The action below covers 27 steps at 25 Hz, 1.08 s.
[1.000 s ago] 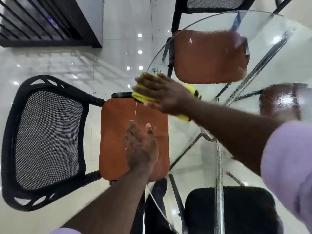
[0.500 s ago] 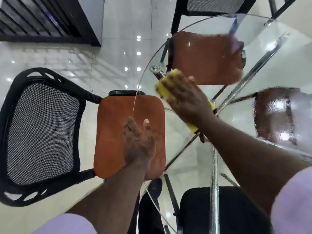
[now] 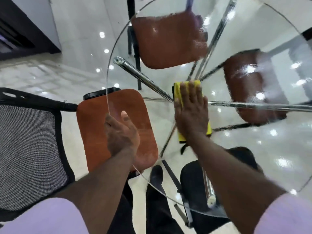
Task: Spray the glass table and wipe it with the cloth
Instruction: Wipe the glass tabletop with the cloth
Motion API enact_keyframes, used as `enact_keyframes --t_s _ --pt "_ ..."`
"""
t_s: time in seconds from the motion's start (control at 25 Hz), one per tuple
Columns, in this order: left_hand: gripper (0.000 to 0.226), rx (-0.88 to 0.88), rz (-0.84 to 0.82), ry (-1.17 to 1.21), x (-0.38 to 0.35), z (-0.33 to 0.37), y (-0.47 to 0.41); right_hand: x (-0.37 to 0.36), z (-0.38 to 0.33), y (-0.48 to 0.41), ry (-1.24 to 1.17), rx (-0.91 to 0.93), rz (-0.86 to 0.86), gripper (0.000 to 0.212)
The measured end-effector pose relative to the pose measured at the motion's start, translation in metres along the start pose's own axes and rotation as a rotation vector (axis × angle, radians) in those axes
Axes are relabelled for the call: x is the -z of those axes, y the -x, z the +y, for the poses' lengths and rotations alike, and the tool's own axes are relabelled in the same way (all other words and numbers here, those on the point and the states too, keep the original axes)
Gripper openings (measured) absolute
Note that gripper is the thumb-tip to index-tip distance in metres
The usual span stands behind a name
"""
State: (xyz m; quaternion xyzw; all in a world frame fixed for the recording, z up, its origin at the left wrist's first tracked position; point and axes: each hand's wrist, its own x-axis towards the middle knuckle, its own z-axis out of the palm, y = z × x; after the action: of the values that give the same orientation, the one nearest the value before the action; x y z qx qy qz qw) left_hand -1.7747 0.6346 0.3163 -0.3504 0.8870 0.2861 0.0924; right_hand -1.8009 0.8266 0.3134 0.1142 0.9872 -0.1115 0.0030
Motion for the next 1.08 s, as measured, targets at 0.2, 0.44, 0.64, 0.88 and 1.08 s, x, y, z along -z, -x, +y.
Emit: enact_keyframes --t_s 0.2,0.44,0.64,0.88,1.08 --pt "0.091 -0.195 -0.127 0.176 0.012 -0.022 -0.002 0.002 0.024 0.093 0.05 0.463 -0.079 0.061" --pt "0.091 -1.491 -0.131 -0.591 0.015 0.002 -0.045 0.007 0.037 0.056 0.027 -0.235 0.004 0.063" --pt "0.1 -1.555 -0.221 -0.706 0.005 0.01 -0.059 -0.002 0.007 0.147 0.088 -0.154 -0.026 0.067" --pt "0.1 -1.561 -0.213 -0.698 -0.002 0.009 -0.065 0.003 0.038 -0.005 0.071 -0.042 0.049 0.065" --pt "0.101 -1.524 -0.278 -0.716 0.003 0.013 -0.061 0.005 0.042 0.049 0.14 -0.002 0.025 0.068"
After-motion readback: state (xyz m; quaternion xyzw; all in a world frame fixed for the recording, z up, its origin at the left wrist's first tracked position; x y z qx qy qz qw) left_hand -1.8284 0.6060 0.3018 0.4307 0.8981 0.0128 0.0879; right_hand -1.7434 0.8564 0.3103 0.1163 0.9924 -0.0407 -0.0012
